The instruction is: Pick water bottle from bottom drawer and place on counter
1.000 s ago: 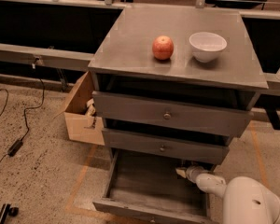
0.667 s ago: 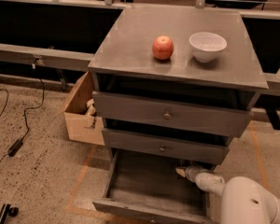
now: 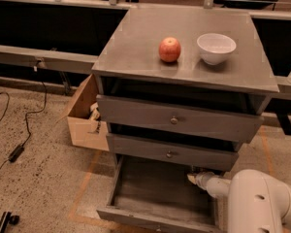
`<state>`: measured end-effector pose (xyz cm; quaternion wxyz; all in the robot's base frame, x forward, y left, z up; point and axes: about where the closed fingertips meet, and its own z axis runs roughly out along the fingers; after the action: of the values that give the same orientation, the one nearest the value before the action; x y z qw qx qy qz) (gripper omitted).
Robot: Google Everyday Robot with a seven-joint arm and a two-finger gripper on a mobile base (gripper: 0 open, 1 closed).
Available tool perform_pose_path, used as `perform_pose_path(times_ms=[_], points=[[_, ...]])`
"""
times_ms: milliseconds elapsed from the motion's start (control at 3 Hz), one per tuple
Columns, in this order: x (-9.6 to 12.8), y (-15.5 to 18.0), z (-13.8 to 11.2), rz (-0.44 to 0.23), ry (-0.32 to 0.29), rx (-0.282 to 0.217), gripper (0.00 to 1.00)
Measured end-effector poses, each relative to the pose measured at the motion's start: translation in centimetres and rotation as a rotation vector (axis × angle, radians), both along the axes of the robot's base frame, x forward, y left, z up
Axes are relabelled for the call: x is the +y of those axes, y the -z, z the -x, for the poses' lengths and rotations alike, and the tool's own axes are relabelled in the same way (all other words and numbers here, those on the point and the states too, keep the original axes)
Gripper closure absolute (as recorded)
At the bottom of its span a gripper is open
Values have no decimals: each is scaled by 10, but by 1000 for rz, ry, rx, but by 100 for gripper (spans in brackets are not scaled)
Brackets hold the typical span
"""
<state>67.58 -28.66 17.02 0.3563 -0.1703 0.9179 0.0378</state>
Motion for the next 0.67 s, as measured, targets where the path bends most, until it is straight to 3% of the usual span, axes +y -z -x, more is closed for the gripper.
perform_pose_path(times_ms=[333,667], points=[[-9,-47,3,15,28,-33,100],[-9,-46,3,15,28,-33,100]])
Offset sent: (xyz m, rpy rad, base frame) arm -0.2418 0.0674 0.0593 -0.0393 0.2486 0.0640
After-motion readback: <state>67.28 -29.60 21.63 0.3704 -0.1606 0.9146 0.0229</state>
